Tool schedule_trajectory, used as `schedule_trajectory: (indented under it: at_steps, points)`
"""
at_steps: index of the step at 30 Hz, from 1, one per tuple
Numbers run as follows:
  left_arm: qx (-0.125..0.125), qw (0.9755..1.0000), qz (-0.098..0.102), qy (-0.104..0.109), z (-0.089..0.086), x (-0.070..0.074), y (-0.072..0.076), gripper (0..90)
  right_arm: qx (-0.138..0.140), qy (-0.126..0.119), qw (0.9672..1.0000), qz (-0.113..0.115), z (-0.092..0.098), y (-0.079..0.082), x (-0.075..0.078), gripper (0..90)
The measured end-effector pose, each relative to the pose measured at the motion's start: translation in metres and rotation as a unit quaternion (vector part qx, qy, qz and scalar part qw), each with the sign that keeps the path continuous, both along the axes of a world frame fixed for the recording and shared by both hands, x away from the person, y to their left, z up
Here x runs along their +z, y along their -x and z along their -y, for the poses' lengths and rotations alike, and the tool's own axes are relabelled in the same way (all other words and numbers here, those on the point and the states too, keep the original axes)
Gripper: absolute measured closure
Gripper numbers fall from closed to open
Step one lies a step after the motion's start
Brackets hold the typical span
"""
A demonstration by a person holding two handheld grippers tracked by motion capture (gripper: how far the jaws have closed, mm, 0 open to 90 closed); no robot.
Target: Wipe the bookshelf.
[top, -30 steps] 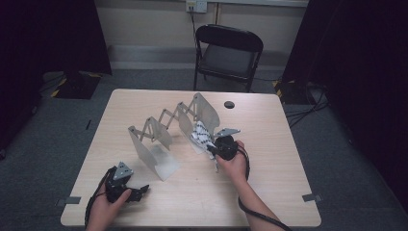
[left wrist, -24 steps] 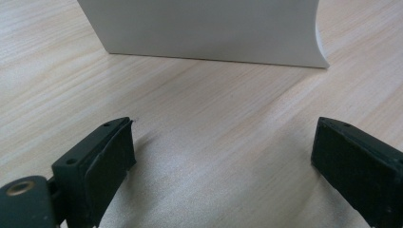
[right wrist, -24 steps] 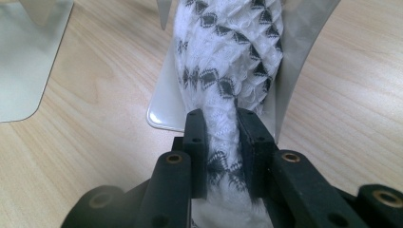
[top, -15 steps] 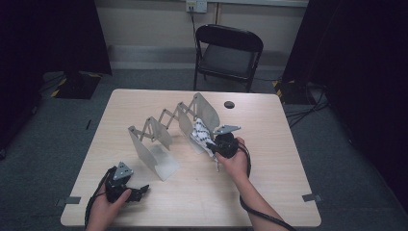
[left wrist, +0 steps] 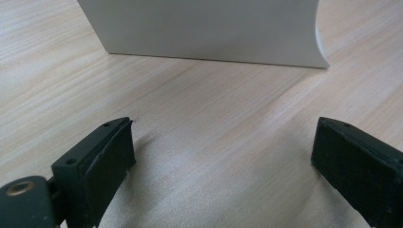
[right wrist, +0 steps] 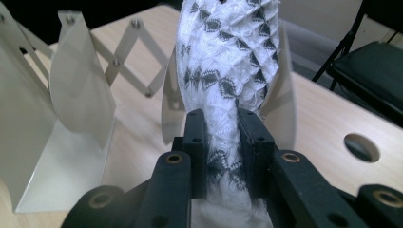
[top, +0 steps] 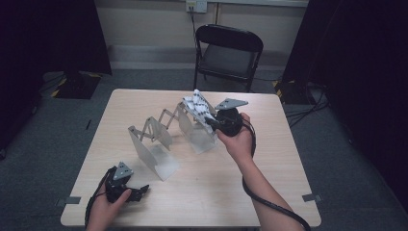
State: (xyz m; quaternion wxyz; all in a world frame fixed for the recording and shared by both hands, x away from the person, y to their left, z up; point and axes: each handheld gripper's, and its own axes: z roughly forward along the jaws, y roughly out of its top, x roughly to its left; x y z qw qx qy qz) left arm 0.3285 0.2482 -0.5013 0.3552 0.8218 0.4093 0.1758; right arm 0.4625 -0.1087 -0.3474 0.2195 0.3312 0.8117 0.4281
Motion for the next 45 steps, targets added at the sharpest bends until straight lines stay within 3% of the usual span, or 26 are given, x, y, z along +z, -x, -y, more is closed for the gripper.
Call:
schedule_trajectory:
  at_steps: [3,6,20,33,45]
  points:
    - [0.0,1.0,0.0,0.0,0.0,0.0,0.0,6.6,-0.008,-0.001,1.0,0.004,0.002,-0.004,0.007,75.9]
    - [0.0,1.0,0.0,0.001,0.0,0.0,0.0,6.6,-0.006,0.008,0.9999,0.004,0.003,-0.005,0.004,75.7]
    - [-0.001,1.0,-0.001,-0.001,0.0,0.0,0.0,6.4,-0.009,0.014,0.9996,-0.025,0.002,-0.007,-0.037,75.6]
    - [-0.001,1.0,-0.001,-0.001,0.0,0.0,0.0,6.3,-0.013,0.025,0.9976,-0.063,0.002,-0.009,-0.086,75.6]
    - [-0.001,1.0,-0.001,-0.001,0.0,0.0,0.0,6.3,-0.014,0.033,0.9959,-0.084,0.002,-0.005,-0.111,75.6]
